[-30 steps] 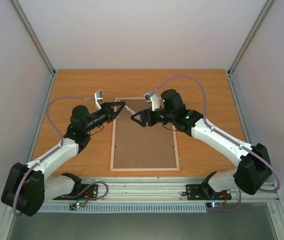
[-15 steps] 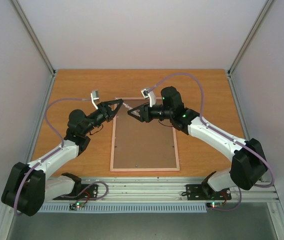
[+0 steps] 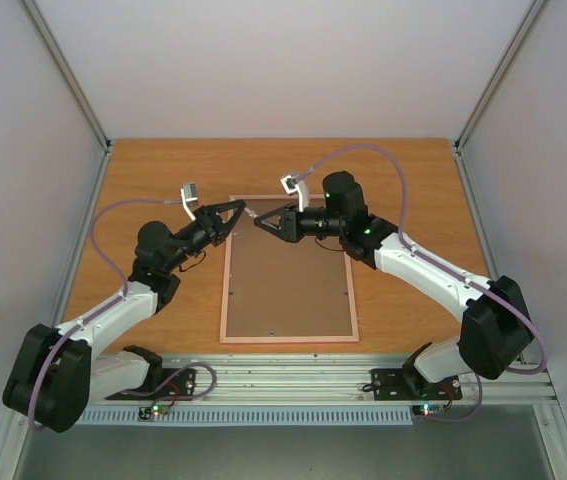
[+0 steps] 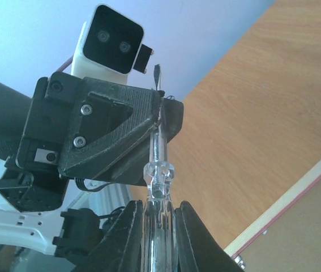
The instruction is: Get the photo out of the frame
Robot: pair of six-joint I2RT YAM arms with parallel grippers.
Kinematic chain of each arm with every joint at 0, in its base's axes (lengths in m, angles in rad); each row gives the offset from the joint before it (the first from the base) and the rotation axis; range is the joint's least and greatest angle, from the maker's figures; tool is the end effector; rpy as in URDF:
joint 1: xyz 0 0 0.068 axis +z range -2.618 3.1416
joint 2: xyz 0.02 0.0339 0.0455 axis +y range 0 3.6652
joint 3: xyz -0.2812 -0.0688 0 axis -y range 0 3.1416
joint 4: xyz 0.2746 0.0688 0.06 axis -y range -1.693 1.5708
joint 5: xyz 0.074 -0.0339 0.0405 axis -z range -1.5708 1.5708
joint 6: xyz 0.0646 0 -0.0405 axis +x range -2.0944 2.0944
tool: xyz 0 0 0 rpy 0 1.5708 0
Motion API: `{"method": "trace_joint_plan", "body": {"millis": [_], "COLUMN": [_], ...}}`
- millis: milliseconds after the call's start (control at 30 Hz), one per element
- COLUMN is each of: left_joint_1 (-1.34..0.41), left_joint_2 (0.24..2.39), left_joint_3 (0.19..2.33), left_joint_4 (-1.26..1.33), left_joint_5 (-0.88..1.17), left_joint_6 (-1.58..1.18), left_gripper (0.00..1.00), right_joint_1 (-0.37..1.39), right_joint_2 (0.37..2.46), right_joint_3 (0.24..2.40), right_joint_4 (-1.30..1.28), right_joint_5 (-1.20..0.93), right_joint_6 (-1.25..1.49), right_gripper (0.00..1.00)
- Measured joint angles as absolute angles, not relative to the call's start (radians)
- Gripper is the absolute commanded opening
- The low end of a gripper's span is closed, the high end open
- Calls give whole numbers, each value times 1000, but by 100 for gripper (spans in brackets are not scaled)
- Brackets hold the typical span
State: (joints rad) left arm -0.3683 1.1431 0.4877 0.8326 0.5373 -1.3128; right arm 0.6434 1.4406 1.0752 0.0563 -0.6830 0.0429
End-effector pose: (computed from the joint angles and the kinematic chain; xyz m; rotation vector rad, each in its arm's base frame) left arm 0.2541 -0.1335 0.2724 -0.2575 1.6542 -1.7078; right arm 0.2793 0.2604 0.3125 -1.0312 1.6660 1.1008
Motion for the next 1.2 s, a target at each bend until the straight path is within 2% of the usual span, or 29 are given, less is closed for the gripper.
{"method": "trace_joint_plan", "body": {"millis": [100,200,233,300,433,600,867,1200], "left_joint_1": [-368,-368,-367,-364,-350,-318,-296,-296], "left_joint_2": [1143,1143,1143,1142,1124,1019,879,984], "left_joint_3": [485,480,479,475,466,476,648,727], "left_joint_4": [837,842,842,843,813,605,-20,-502], "left_joint_5": [538,536,536,536,539,531,447,383], "left_joint_6": [-1328,-1332,-1332,-1333,-1320,-1241,-933,-682], "left_gripper": [0,3,7,21,40,54,62,64], "right_joint_1": [644,644,644,644,641,639,638,758], "right_joint_2": [1441,1441,1441,1441,1441,1441,1444,1445], "right_joint_3": [1075,1075,1075,1075,1083,1150,1229,1212], "right_joint_4": [60,56,54,47,-17,-202,-477,-612], "right_joint_5": [-693,-694,-694,-694,-682,-644,-565,-454], "right_joint_6": [45,43,43,39,1,-121,-339,-548], "right_gripper": [2,1,1,1,1,1,1,1]}}
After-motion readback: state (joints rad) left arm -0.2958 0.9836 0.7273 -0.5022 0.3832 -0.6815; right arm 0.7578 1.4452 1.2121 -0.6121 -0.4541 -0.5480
